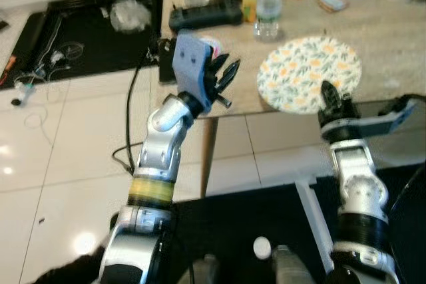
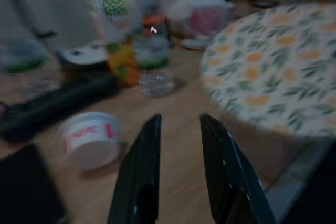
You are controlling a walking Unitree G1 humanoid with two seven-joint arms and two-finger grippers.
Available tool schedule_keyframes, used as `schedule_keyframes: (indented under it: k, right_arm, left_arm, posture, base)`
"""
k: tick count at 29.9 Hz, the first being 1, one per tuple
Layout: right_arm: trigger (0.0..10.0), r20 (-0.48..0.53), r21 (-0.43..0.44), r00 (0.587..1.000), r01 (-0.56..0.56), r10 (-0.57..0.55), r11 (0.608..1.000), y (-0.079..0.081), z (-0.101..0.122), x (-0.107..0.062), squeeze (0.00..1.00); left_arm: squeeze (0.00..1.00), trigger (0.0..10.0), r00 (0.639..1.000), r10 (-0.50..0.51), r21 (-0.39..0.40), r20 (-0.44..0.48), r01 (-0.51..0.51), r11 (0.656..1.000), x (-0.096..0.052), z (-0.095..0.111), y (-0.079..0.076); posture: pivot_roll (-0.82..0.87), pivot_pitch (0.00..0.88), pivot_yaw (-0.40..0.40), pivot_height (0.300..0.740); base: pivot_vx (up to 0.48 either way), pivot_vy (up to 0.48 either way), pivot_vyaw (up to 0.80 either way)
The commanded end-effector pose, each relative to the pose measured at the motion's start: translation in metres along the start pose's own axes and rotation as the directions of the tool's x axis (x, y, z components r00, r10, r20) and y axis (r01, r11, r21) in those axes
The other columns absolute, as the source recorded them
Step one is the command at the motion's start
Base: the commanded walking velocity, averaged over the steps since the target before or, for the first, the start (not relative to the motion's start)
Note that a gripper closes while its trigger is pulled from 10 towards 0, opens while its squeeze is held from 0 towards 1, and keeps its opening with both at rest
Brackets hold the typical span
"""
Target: Restocking fridge
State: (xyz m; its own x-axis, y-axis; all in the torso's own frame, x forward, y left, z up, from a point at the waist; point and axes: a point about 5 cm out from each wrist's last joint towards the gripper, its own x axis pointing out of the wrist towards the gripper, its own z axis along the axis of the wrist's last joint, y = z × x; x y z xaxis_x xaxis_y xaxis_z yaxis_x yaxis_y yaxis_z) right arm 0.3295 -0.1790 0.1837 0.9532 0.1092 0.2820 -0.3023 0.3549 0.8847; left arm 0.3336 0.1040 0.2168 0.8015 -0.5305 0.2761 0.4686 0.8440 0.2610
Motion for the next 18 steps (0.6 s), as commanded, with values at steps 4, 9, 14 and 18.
schedule_keyframes:
  k: [4,9,14,18]
  right_arm:
    - [10.0,0.164,-0.174,0.986,-0.002,0.031,0.985,-0.002,0.063,-0.022,0.0]
    - [10.0,0.319,-0.297,0.947,0.13,-0.03,0.946,-0.015,0.121,-0.042,0.0]
    - [10.0,0.545,-0.351,0.828,0.365,-0.129,0.862,-0.034,0.198,-0.091,0.0]
    - [10.0,0.623,-0.322,0.753,0.492,-0.21,0.809,-0.047,0.22,-0.116,0.0]
  left_arm:
    - [0.0,10.0,0.99,-0.129,0.142,-0.054,0.135,0.981,-0.066,0.01,-0.01]
    - [0.0,10.0,0.985,-0.039,0.17,-0.168,0.068,0.983,-0.096,0.0,0.009]
    - [0.0,10.0,0.902,0.312,0.343,-0.298,-0.204,0.917,-0.134,-0.028,0.05]
    - [0.0,10.0,0.838,0.417,0.41,-0.352,-0.262,0.874,-0.151,-0.043,0.061]
  posture:
    - [0.05,0.066,0.007,0.74]
    - [0.06,0.062,0.004,0.74]
    - [0.07,0.054,0.006,0.74]
    - [0.06,0.055,0.002,0.74]
  base:
    - [0.0,0.0,0.0]
    - [0.0,0.0,0.0]
    - [0.0,0.0,0.0]
    - [0.0,0.0,0.0]
